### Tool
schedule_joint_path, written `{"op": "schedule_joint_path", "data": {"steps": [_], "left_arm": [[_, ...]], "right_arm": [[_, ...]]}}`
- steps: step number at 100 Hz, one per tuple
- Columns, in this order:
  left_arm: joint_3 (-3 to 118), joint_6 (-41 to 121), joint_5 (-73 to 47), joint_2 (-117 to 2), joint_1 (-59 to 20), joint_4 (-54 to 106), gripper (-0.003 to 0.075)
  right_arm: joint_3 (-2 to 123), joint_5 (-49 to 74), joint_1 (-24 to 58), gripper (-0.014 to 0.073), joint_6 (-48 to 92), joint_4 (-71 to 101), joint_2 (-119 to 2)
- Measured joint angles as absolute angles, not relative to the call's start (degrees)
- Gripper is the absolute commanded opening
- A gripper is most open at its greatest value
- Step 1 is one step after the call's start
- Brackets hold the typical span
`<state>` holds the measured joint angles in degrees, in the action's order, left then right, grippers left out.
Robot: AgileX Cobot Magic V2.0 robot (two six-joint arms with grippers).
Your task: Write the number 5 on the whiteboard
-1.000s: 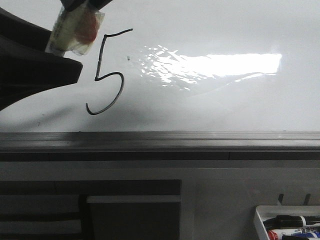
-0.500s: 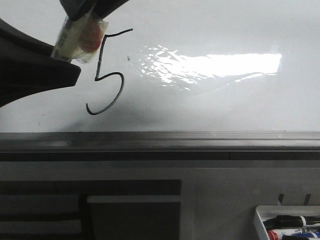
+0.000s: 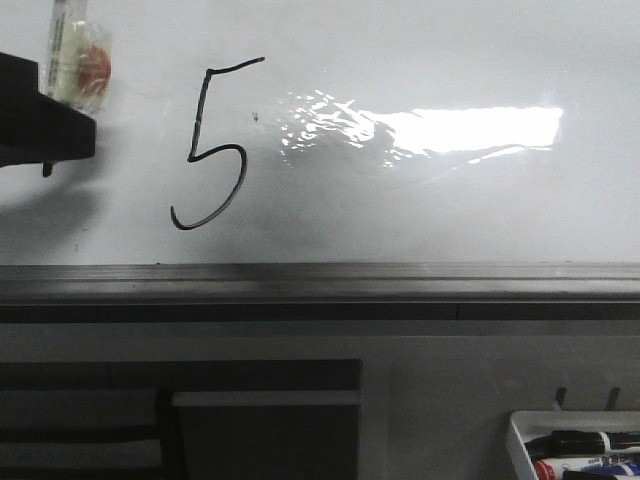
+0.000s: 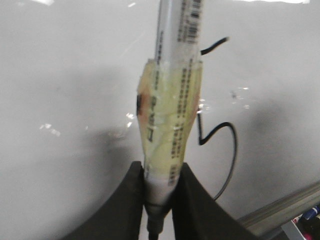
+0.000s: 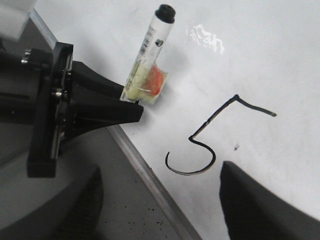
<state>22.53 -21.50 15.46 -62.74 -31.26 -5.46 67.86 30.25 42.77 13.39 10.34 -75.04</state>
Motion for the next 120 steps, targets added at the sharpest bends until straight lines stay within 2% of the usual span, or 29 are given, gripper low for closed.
{"op": "schedule_joint_path", "data": {"steps": [8,19,62,70,75,81,90,97,112,116,120], "left_arm": [[26.24,-21.74,7.02,-63.01,-31.26,-1.44,-0.0020],[29.95,-21.87,2.40,-64.46,-31.26,1.22,-0.0021],[32.46,-22.00,-0.84,-68.72,-29.78,5.72,-0.0015],[32.46,-22.00,-0.84,-68.72,-29.78,5.72,0.0055],[32.46,-22.00,-0.73,-68.72,-29.78,5.72,0.0139],[32.46,-22.00,-0.61,-68.80,-29.78,5.72,0.0282],[32.60,-22.00,0.00,-68.80,-29.78,5.97,0.0402],[32.73,-22.12,0.00,-68.80,-29.78,6.21,0.0430],[32.85,-22.12,-1.25,-67.33,-29.78,6.23,0.0429],[32.85,-22.12,-2.52,-66.42,-29.63,6.23,0.0429],[32.73,-22.12,-4.08,-65.13,-29.54,6.23,0.0429]], "right_arm": [[67.86,31.52,42.63,0.0417,13.39,10.22,-73.82],[67.39,32.38,42.63,0.0417,13.39,10.22,-72.94],[67.39,32.79,42.63,0.0417,13.39,10.09,-72.45],[67.39,32.79,42.63,0.0417,13.39,10.09,-72.45],[67.39,32.79,42.63,0.0417,13.39,10.09,-72.45],[67.39,32.79,42.63,0.0417,13.39,10.09,-72.45],[67.39,32.79,42.63,0.0417,13.39,10.09,-72.45],[67.39,32.87,42.63,0.0417,13.39,10.09,-72.45],[67.39,32.87,42.63,0.0414,13.39,9.89,-72.45],[67.21,32.77,42.63,0.0388,13.39,9.63,-72.30],[66.76,32.32,42.63,0.0325,13.39,9.47,-72.05]]}}
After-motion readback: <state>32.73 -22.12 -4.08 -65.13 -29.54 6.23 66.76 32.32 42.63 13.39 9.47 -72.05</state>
